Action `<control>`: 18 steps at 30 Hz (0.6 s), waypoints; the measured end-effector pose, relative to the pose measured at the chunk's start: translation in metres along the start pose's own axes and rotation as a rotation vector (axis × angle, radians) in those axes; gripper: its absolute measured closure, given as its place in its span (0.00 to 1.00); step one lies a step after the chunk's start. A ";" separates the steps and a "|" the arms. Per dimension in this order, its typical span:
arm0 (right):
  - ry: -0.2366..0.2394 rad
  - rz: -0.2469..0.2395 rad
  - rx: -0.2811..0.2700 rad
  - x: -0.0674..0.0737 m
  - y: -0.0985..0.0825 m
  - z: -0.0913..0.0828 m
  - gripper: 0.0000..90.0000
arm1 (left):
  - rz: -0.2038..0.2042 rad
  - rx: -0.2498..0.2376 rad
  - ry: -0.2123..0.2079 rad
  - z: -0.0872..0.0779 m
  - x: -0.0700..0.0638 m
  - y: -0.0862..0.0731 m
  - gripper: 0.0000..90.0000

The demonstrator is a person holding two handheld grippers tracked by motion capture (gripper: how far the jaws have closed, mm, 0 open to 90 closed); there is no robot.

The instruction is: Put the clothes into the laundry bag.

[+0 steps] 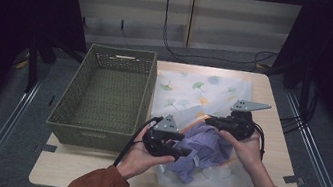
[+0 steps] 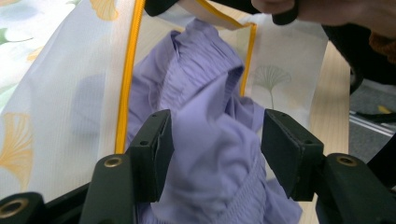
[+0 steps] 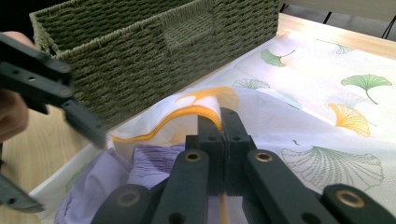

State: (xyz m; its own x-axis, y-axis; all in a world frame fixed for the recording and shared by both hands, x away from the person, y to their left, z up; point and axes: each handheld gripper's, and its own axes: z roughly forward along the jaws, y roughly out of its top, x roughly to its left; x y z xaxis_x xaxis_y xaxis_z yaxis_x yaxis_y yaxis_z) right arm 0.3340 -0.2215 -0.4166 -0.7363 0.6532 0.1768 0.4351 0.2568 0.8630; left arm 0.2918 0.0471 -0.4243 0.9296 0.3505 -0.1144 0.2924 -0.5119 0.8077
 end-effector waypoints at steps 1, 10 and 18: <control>0.001 0.001 -0.001 0.000 0.000 0.000 0.99 | 0.010 0.014 -0.015 -0.001 -0.002 -0.002 0.50; 0.005 -0.001 0.008 0.001 -0.001 0.003 0.99 | 0.008 0.066 0.010 0.011 -0.012 -0.020 0.30; 0.007 0.000 0.018 0.001 -0.002 0.005 0.99 | 0.032 0.119 -0.031 0.027 -0.017 -0.031 0.21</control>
State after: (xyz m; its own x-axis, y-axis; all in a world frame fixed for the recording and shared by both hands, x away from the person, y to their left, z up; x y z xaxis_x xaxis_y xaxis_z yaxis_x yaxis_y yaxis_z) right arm 0.3347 -0.2177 -0.4210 -0.7399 0.6483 0.1798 0.4439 0.2697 0.8545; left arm 0.2726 0.0360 -0.4633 0.9447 0.3091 -0.1095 0.2858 -0.6122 0.7372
